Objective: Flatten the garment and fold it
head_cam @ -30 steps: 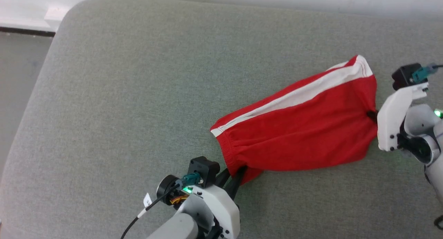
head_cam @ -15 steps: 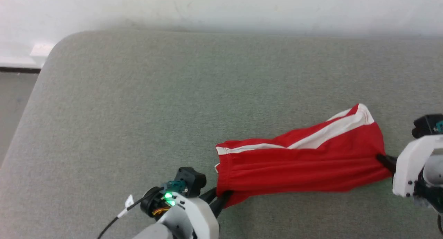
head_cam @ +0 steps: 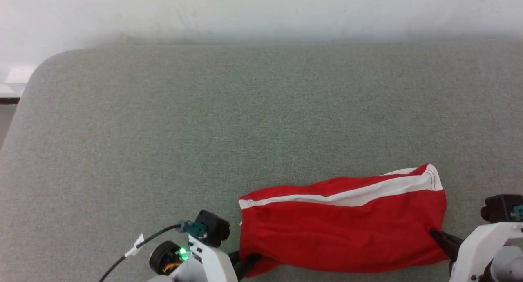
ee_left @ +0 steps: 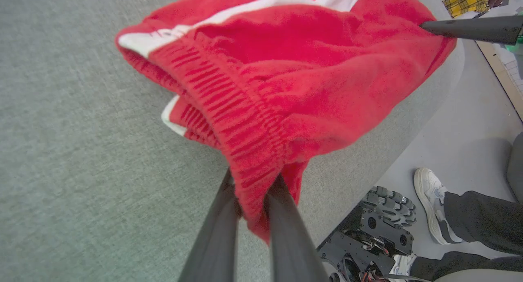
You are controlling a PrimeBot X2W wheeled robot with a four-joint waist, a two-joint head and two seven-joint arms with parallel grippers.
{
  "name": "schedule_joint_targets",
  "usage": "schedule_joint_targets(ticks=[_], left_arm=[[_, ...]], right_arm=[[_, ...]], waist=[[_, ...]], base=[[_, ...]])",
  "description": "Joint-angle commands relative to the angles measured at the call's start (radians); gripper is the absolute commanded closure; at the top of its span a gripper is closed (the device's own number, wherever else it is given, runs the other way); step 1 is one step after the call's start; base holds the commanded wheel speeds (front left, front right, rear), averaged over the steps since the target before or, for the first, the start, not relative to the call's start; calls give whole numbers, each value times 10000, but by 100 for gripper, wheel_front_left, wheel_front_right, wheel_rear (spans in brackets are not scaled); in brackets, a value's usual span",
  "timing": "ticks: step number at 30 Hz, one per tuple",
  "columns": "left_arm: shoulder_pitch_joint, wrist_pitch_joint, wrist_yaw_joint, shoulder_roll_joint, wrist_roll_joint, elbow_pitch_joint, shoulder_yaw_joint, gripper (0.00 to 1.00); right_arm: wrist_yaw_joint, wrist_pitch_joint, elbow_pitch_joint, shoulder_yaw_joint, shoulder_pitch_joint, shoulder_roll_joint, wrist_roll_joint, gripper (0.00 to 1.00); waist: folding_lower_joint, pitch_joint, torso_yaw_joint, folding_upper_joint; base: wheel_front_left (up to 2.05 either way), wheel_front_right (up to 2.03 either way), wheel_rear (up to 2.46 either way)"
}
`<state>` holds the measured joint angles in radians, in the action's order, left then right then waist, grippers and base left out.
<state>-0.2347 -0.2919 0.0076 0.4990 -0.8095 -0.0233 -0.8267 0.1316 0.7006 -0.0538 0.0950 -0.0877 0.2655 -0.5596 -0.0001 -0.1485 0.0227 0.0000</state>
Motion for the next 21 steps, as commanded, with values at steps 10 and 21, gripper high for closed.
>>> schedule_joint_targets(ticks=[10,21], left_arm=[[57,-8,-366,-53,203,-818,-426,0],[285,2028,119,-186,587,-666,280,0]], right_arm=[[-9,-1247,911,-511,138,164,800,50],[-9,-2846,340,-606,-40,720,658,0]], waist=[[1,-119,183,0],[1,712,666,0]], base=[[0,0,0],[0,0,0]])
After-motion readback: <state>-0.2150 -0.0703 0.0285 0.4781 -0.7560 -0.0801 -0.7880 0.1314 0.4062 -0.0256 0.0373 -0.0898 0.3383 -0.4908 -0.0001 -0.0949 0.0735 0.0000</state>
